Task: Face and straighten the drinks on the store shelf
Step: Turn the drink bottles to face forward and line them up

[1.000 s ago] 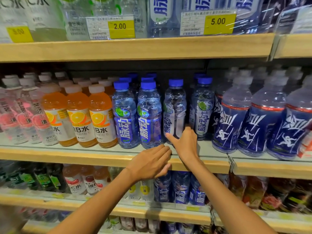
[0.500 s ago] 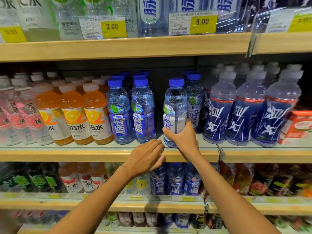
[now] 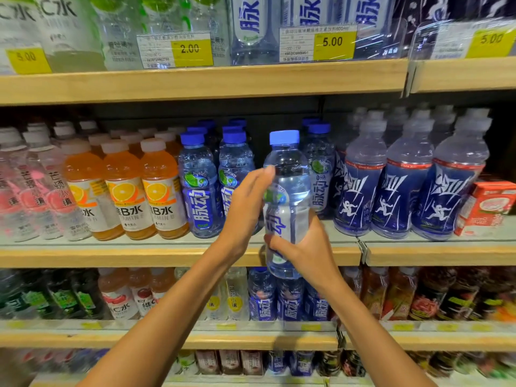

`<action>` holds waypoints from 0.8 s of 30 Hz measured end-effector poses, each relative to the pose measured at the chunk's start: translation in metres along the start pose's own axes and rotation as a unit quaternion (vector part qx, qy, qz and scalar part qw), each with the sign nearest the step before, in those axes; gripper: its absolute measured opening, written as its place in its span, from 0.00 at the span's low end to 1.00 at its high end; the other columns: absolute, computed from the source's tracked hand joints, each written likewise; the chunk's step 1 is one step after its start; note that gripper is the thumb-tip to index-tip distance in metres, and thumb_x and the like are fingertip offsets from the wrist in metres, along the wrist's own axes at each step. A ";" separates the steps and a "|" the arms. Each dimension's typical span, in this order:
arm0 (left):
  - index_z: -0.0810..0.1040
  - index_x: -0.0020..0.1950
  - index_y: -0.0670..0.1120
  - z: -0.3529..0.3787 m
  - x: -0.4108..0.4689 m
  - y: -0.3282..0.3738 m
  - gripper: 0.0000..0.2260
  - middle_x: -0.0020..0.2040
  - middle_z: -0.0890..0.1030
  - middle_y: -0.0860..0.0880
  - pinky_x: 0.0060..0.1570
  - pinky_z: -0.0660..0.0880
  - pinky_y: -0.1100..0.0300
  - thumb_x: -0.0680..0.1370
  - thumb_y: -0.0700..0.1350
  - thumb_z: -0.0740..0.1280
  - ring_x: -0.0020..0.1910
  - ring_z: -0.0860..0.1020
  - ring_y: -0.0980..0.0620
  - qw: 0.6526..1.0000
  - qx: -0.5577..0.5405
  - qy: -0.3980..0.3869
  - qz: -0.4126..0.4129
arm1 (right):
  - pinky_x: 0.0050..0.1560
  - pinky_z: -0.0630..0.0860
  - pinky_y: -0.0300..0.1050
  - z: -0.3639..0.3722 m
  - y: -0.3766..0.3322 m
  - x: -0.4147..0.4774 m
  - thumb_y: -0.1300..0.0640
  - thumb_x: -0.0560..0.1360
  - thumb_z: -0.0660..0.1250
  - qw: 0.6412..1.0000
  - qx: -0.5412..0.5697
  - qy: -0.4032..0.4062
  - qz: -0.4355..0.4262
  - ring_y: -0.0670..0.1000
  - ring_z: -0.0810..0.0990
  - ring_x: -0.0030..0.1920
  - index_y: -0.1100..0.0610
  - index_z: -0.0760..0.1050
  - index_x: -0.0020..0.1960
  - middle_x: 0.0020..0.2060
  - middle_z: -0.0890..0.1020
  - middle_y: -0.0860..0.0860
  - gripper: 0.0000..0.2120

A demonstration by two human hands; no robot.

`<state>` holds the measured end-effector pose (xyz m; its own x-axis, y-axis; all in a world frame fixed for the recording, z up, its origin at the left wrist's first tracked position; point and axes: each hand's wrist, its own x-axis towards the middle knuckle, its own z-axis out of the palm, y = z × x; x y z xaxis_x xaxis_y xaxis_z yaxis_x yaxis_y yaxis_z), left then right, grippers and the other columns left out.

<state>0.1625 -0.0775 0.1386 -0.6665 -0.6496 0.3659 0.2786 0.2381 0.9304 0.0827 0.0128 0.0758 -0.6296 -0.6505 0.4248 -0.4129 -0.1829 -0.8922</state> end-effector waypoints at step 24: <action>0.81 0.54 0.38 -0.016 0.014 0.018 0.29 0.47 0.83 0.42 0.47 0.79 0.53 0.61 0.57 0.78 0.44 0.82 0.44 0.877 -0.379 -0.279 -0.094 | 0.53 0.79 0.54 0.007 -0.007 -0.025 0.42 0.63 0.78 0.838 0.392 -0.351 0.140 0.57 0.83 0.46 0.61 0.76 0.60 0.48 0.82 0.59 0.33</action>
<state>0.1694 -0.0939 0.1598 -0.9260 -0.1216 0.3573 0.3659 -0.5219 0.7706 0.1059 0.0257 0.0707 0.0271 -0.9724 0.2318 0.4202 -0.1993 -0.8853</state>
